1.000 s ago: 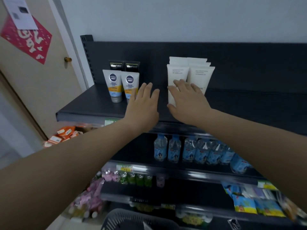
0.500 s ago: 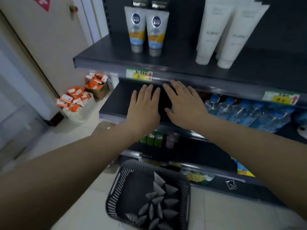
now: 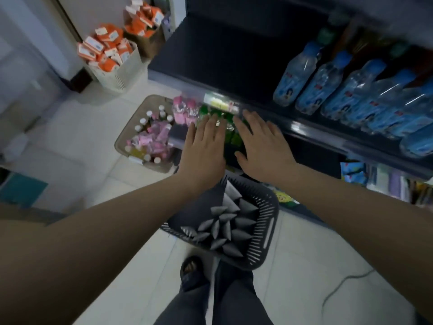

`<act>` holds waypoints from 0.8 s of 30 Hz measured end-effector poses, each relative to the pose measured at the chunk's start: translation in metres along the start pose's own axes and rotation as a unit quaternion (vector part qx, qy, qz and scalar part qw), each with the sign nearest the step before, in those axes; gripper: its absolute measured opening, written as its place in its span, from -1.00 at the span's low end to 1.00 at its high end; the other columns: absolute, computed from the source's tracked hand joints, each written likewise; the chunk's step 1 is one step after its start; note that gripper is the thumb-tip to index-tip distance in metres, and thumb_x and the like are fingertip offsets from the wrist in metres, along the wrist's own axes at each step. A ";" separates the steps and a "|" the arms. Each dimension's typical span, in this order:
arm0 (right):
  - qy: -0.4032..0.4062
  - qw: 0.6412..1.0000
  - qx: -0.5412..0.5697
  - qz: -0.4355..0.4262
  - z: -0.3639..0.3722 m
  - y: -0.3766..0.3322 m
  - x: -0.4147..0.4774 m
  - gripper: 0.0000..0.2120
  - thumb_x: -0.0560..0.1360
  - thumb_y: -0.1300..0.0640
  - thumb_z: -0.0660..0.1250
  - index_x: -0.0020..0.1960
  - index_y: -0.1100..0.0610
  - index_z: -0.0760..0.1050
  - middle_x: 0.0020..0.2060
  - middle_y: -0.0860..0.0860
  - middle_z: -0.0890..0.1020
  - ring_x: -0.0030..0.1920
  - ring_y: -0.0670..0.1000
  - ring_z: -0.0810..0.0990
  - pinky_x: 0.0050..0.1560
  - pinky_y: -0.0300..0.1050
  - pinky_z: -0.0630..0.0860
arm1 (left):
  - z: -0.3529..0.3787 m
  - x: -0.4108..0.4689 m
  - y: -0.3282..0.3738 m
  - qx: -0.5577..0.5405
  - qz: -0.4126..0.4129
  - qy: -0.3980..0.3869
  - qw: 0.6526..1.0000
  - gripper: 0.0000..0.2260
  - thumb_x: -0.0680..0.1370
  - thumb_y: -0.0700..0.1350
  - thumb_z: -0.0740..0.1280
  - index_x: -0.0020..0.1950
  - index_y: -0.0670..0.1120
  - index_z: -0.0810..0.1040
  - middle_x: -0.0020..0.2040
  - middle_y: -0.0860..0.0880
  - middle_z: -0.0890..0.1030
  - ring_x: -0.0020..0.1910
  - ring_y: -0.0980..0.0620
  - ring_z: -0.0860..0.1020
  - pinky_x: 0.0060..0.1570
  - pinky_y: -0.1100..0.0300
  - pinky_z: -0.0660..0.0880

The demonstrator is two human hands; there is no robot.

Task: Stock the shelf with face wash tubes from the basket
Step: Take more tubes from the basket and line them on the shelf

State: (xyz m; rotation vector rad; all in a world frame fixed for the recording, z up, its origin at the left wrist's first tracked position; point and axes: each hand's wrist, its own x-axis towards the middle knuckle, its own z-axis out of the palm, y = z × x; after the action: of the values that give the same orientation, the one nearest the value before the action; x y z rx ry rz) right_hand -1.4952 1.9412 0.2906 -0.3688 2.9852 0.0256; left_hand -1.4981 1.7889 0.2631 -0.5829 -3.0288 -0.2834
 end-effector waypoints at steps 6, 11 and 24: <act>-0.055 0.998 -0.003 -0.032 0.060 -0.007 -0.006 -0.29 0.57 -0.07 0.15 0.57 0.09 -0.13 0.55 0.11 -0.03 0.55 0.11 -0.03 0.50 0.08 -0.02 | 0.057 -0.032 -0.004 -0.022 -0.029 -0.071 0.997 -0.40 0.54 -0.08 0.16 0.54 -0.15 0.05 0.54 -0.17 0.09 0.53 -0.15 0.02 0.48 -0.11 0.00; -0.108 0.992 -0.005 -0.058 0.100 -0.008 -0.013 -0.31 0.58 -0.01 0.15 0.56 0.12 -0.13 0.55 0.12 -0.02 0.55 0.11 -0.02 0.50 0.05 0.00 | 0.093 -0.050 -0.003 -0.030 -0.060 -0.121 0.990 -0.40 0.51 -0.02 -0.11 0.54 -0.18 0.03 0.54 -0.20 0.08 0.53 -0.17 0.03 0.49 -0.10 0.02; -0.165 0.986 0.036 -0.014 0.204 0.013 -0.009 -0.44 0.58 0.08 0.18 0.50 0.24 0.11 0.46 0.15 0.24 0.46 0.13 0.22 0.41 -0.02 0.21 | 0.195 -0.065 0.009 -0.095 -0.054 -0.197 0.974 -0.45 0.53 -0.17 0.08 0.53 -0.18 0.09 0.53 -0.14 0.16 0.53 -0.13 0.06 0.49 -0.05 0.04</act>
State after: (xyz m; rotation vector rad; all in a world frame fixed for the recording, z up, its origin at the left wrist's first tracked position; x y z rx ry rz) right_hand -1.4634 1.9629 0.0893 -0.3599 2.6452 -0.0220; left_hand -1.4361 1.8102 0.0680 -0.5422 -3.4503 -0.5257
